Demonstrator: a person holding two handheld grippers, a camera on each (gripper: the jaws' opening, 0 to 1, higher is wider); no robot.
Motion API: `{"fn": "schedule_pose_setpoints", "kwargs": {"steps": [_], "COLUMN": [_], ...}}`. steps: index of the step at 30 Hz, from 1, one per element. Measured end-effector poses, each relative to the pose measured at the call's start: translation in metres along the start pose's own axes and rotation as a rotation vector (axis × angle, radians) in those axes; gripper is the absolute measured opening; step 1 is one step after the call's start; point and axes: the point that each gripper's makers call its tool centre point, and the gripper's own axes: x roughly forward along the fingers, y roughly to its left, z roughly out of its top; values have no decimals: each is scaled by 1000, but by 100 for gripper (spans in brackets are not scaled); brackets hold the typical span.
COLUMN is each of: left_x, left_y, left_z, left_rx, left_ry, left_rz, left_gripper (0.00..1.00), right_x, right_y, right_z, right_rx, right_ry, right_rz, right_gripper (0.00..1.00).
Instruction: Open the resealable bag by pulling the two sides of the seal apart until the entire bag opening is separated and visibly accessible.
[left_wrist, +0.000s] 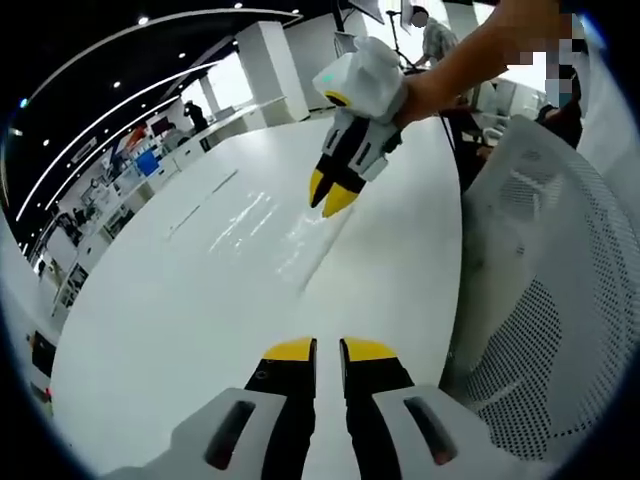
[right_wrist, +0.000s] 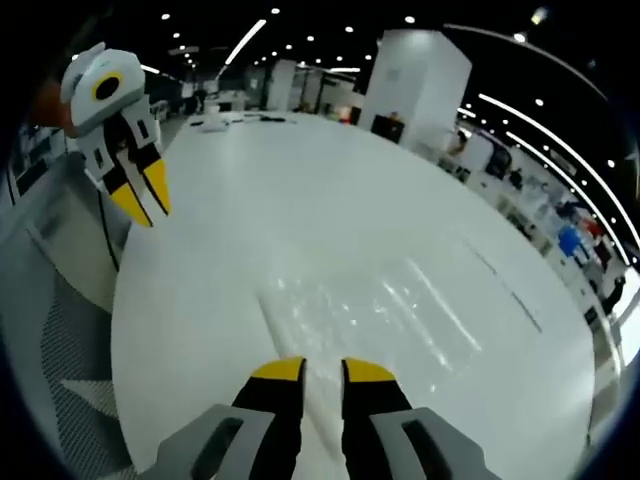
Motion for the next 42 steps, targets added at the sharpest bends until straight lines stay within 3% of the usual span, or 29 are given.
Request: {"fn": "schedule_pose_setpoints", "kwargs": {"steps": [12,16,17,20,25,31,37,42], "left_x": [-8,-9,-9,-10,-14,-21,-25,-29], "left_y": [0,3,4,4,10,18,18,15], "left_z": [5,5,5,6,0,0,-3,-8], "left_rx": [-12,-31,-45,-58,-64,-121,-213,-261], "left_ry": [-39,-53,-57,-64,-44,-59,-86,-112], "left_rz": [17,28,33,43,102,143,132,134], "left_gripper": [13,19,21,31,48,66,79,83], "right_x": [-12,-20,-24,-30,-47,-64,-78,-86], "right_y": [-9,-12,-15,-11,-10,-8,1,15], "right_z": [13,16,20,18,15,12,10,4], "right_rx": [62,86,38,84,60,159,308,301], "right_ry": [-75,-105,-138,-150,-186,-242,-311,-309], "right_rz": [-47,-96,-122,-120,-167,-193,-207,-194], "right_gripper": [25,30,33,40,49,66,77,80]}}
